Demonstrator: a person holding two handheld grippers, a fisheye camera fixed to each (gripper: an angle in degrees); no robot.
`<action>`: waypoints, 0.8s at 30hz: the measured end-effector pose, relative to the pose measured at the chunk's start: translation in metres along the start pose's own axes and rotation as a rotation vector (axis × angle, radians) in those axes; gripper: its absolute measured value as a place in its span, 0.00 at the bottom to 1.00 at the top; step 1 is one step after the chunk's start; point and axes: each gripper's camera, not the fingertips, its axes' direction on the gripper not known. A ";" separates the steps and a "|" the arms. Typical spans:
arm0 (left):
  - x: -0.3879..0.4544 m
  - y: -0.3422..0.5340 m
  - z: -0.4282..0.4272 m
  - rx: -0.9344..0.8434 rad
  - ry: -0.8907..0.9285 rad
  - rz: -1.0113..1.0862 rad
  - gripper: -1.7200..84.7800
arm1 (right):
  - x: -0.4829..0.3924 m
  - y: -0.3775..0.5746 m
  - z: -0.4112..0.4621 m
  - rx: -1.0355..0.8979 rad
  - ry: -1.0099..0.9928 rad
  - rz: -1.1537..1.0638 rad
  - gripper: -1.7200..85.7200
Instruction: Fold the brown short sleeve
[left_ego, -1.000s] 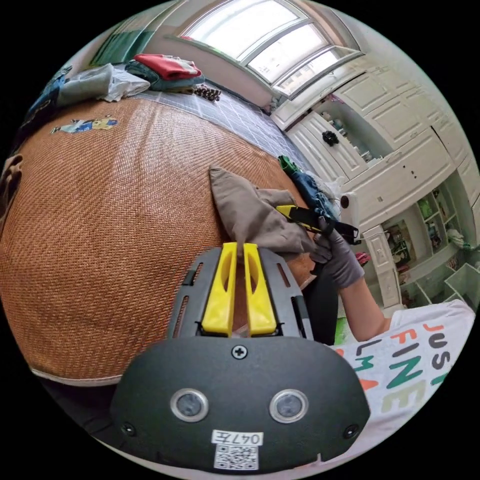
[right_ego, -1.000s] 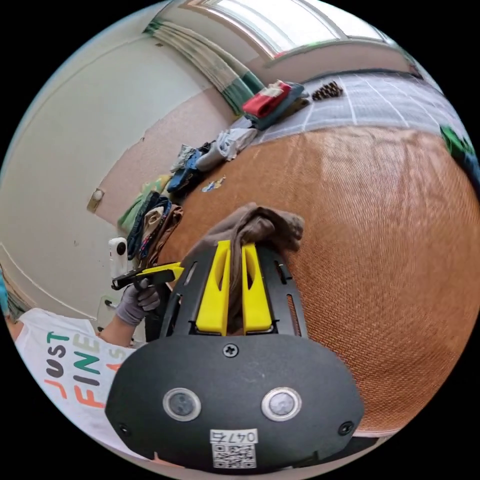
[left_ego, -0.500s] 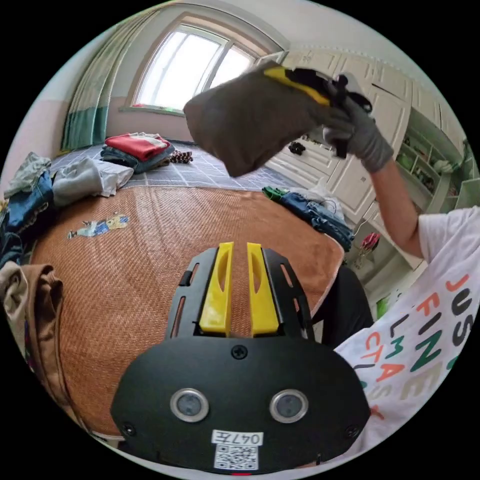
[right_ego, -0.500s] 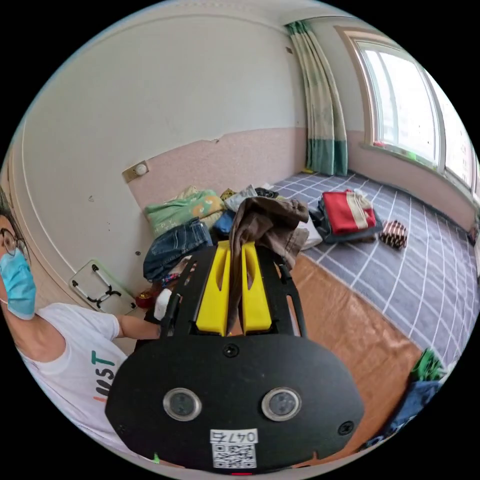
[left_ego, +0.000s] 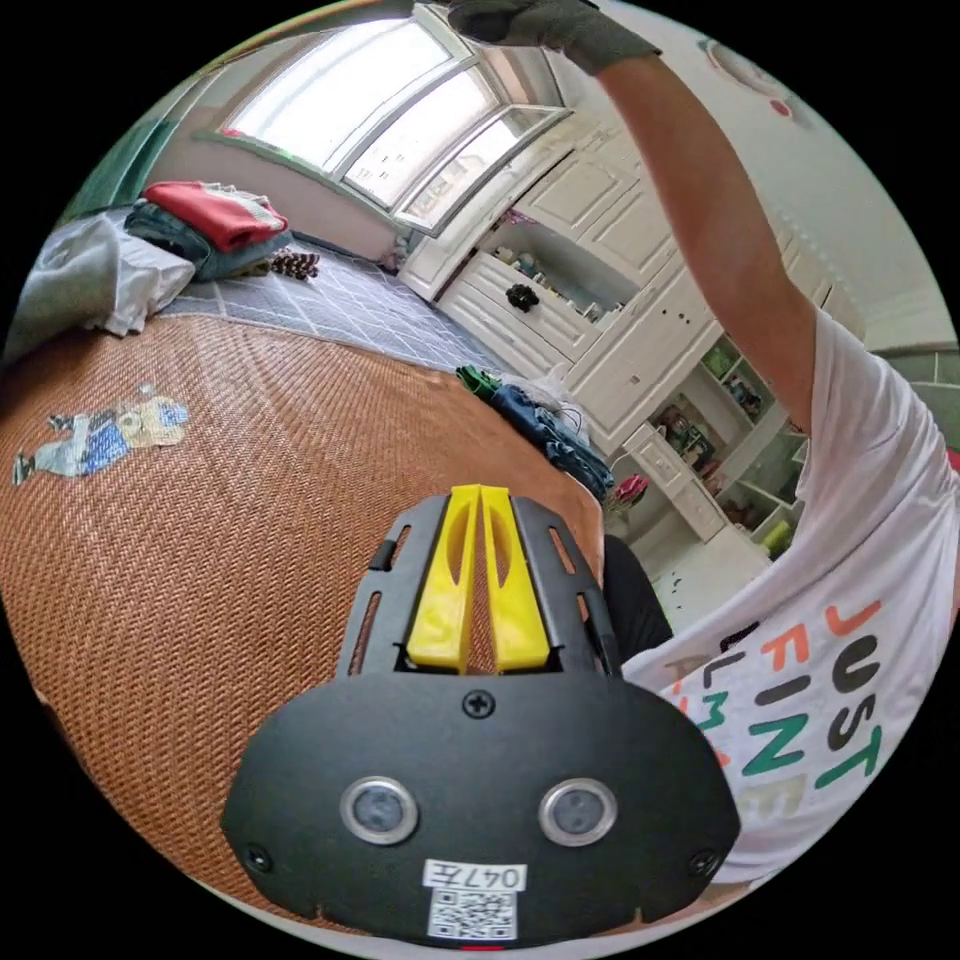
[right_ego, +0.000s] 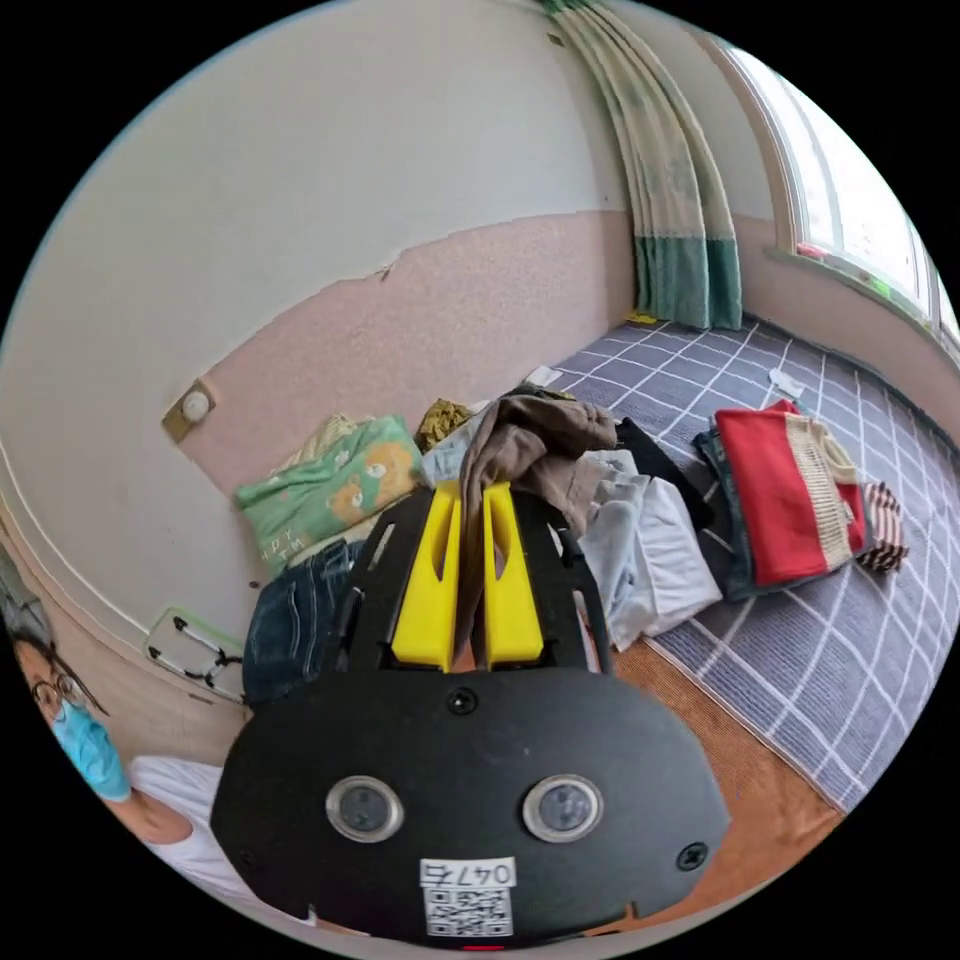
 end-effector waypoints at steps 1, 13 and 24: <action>-0.005 0.002 0.001 0.007 -0.012 -0.008 0.01 | 0.018 -0.016 0.031 0.011 -0.019 0.046 0.03; -0.106 0.056 0.059 -0.009 0.043 -0.245 0.01 | -0.049 -0.044 0.201 -0.130 0.293 -0.219 0.14; -0.136 0.089 0.120 -0.154 0.022 -0.293 0.01 | -0.286 -0.114 0.307 -0.246 0.382 -0.612 0.14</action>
